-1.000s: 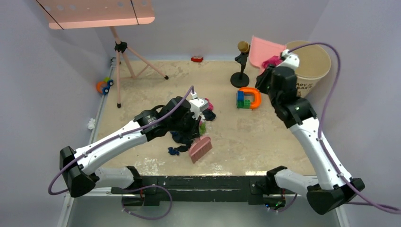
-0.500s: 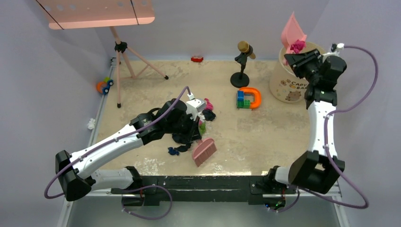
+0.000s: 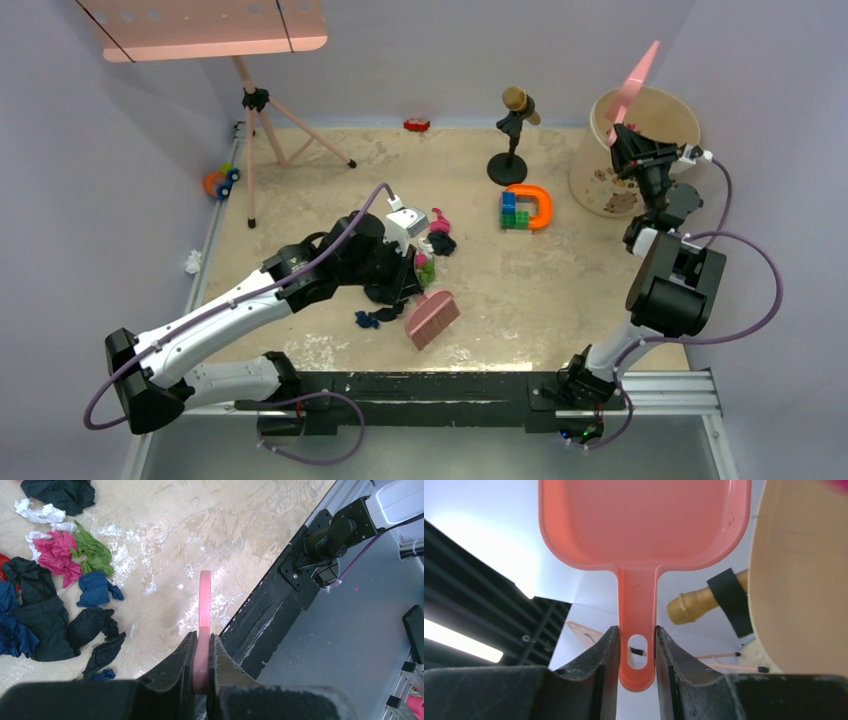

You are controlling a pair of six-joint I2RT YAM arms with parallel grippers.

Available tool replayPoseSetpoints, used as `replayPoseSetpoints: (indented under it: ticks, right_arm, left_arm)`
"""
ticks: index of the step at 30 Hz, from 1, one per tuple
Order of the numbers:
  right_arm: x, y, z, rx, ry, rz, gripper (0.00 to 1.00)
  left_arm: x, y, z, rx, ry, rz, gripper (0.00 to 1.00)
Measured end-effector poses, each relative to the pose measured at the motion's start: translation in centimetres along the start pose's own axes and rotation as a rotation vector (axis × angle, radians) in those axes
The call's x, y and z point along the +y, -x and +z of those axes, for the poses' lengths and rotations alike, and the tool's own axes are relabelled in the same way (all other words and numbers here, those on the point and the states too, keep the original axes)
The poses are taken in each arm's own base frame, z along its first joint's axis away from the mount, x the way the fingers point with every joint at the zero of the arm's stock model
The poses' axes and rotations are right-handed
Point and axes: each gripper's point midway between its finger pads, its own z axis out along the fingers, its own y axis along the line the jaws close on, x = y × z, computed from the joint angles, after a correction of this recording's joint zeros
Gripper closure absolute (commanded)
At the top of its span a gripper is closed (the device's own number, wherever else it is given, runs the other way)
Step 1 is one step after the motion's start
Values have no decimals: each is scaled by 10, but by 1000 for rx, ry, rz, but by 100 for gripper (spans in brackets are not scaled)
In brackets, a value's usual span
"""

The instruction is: Sweep away the paper scraps from the table

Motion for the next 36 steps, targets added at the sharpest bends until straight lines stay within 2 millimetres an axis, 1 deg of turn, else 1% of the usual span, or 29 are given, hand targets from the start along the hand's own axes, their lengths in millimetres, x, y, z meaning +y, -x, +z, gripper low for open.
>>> replayPoseSetpoints:
  ticks: [3,8,10,12,15,18,20,23,25,27,30,33,34,36]
  right_arm:
    - [11,-3,-1,18,55,38,100]
    - [33,-11,-5,44,128,30,100]
    - [36,-13,-9,36,142,38,100]
    - [26,-14,-19,9,129,71,100]
    - [-7,-11,-35,-45,57,155,100]
    - [-35,-3,-41,-88,-3,220,100]
    - [-39,0,-40,-97,-10,233,100]
    - [-23,-1,-32,-66,9,176,100]
    - [-4,-2,-20,-32,12,101,100]
    - [20,-7,-11,-2,11,6,100]
    - [71,-19,0,39,22,-191,100]
    - [109,-34,3,57,10,-397,100]
    - [117,-39,4,61,-6,-469,100]
    - [123,-55,5,70,-60,-602,100]
  left_arm:
    - [2,-4,3,12,5,-3,100]
    - [3,-5,4,17,7,-4,100]
    - [3,-5,4,17,7,-4,100]
    - [3,-5,4,17,7,-4,100]
    - [3,-5,4,16,8,-6,100]
    - [3,-5,4,14,11,-10,100]
    - [4,-4,4,12,17,-10,100]
    - [7,-3,2,9,38,-10,100]
    - [10,2,-2,0,63,-9,100]
    - [12,9,-8,-20,90,-1,100]
    - [16,22,-19,-64,139,3,100]
    - [30,32,-33,-111,235,1,100]
    - [37,34,-39,-125,276,-2,100]
    - [53,38,-53,-155,365,-13,100]
